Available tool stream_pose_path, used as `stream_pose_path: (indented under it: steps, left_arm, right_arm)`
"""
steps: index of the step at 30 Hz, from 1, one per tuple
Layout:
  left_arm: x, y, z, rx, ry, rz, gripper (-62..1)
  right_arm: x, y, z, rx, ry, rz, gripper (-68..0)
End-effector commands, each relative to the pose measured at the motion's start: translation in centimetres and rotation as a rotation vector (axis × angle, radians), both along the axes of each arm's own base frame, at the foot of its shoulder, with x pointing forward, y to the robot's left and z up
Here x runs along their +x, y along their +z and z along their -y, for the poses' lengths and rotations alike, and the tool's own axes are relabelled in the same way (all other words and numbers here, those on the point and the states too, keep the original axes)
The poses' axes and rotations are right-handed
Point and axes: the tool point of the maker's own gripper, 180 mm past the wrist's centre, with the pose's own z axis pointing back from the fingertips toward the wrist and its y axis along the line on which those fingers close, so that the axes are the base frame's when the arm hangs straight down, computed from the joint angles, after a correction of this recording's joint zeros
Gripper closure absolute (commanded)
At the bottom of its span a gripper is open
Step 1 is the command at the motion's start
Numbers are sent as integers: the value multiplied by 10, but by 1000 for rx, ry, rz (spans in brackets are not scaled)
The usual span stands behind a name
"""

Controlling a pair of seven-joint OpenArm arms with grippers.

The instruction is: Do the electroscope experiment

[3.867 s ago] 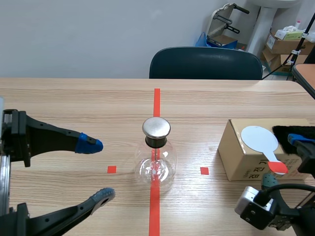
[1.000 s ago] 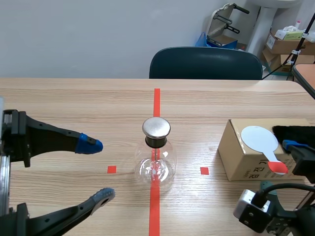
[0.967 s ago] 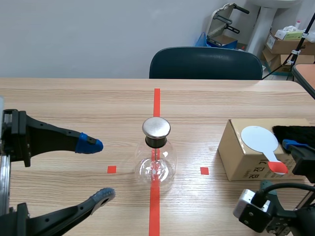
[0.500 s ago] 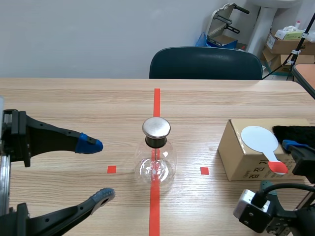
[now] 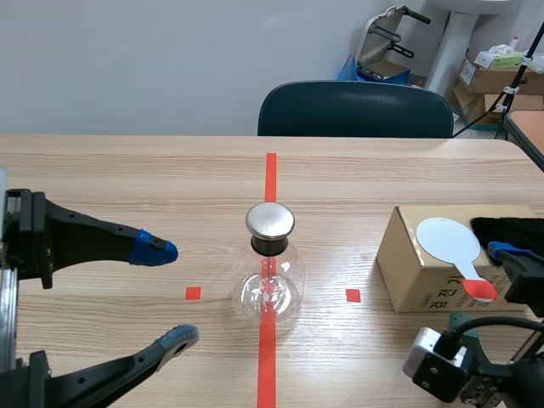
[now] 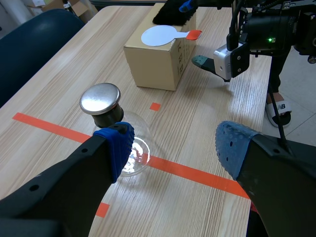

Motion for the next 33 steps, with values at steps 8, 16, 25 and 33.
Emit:
stream_pose_path:
  steps: [8, 16, 25, 33]
  left_arm:
    - [-2, 6, 4, -28, -5, 2, -379]
    - [0, 4, 12, -47, 20, -14, -379]
    - [25, 14, 13, -129, 198, 32, -375]
    - [60, 37, -13, -237, 433, 106, -375]
  right_arm:
    - [-2, 3, 12, 35, -55, 10, -679]
    - [-46, 4, 11, 181, -83, -55, -679]
    - [-51, 62, 5, 387, -40, -11, -679]
    - [-24, 100, -4, 650, 23, -123, -679]
